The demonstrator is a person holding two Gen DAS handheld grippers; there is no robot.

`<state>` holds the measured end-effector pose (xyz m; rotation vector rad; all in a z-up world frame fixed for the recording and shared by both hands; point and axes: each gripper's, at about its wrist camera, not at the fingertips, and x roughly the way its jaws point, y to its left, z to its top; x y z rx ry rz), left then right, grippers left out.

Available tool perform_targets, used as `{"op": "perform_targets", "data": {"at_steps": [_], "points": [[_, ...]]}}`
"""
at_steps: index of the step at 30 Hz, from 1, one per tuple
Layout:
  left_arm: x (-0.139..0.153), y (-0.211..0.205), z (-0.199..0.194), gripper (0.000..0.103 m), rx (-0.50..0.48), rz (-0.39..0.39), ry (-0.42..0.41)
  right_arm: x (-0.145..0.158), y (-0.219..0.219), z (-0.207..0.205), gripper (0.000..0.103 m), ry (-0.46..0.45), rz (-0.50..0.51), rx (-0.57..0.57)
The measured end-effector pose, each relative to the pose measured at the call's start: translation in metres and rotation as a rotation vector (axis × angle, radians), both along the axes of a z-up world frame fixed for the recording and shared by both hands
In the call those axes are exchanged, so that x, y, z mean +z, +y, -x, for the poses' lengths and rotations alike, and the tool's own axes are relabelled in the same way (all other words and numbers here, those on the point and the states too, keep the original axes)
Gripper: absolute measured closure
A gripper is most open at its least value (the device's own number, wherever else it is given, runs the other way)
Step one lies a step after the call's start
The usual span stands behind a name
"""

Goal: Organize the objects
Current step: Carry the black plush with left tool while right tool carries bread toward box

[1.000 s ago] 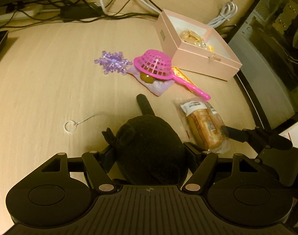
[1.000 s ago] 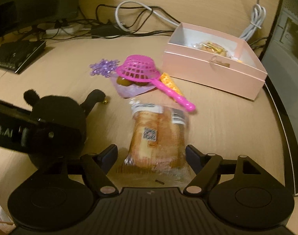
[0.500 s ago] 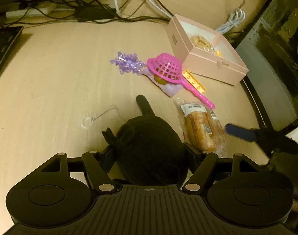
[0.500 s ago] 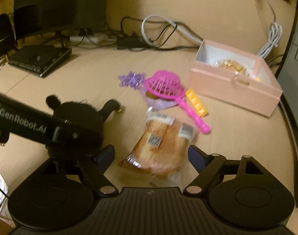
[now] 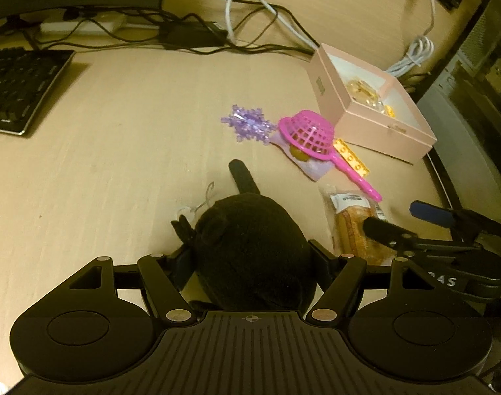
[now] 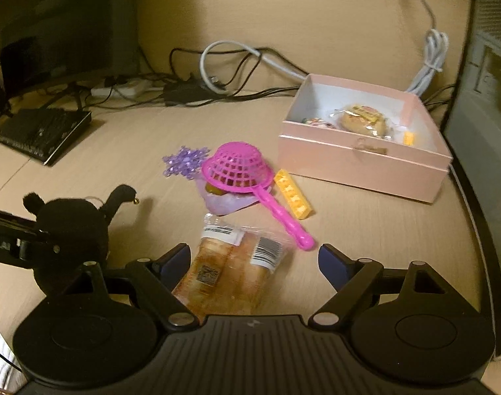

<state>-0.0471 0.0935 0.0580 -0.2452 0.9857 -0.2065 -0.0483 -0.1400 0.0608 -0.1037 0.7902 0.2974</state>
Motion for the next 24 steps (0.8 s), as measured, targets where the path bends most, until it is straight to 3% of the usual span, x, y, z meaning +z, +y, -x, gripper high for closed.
{"op": "perform_targets", "data": {"at_steps": [10,13,14,24], "points": [[0.003,0.012,0.004,0.027,0.031,-0.011,-0.005,-0.029,0.019,-0.018,0.018,0.108,0.017,0.028],[0.003,0.011,0.004,0.027,0.02,-0.015,-0.006,-0.032,0.022,-0.019,0.036,0.127,0.019,0.032],[0.003,0.01,0.004,0.027,0.015,-0.017,-0.007,-0.031,0.023,-0.019,0.048,0.122,0.026,0.032],[0.003,-0.022,-0.004,0.027,-0.106,-0.02,-0.022,-0.001,-0.001,0.003,0.05,0.055,0.023,-0.03]]}}
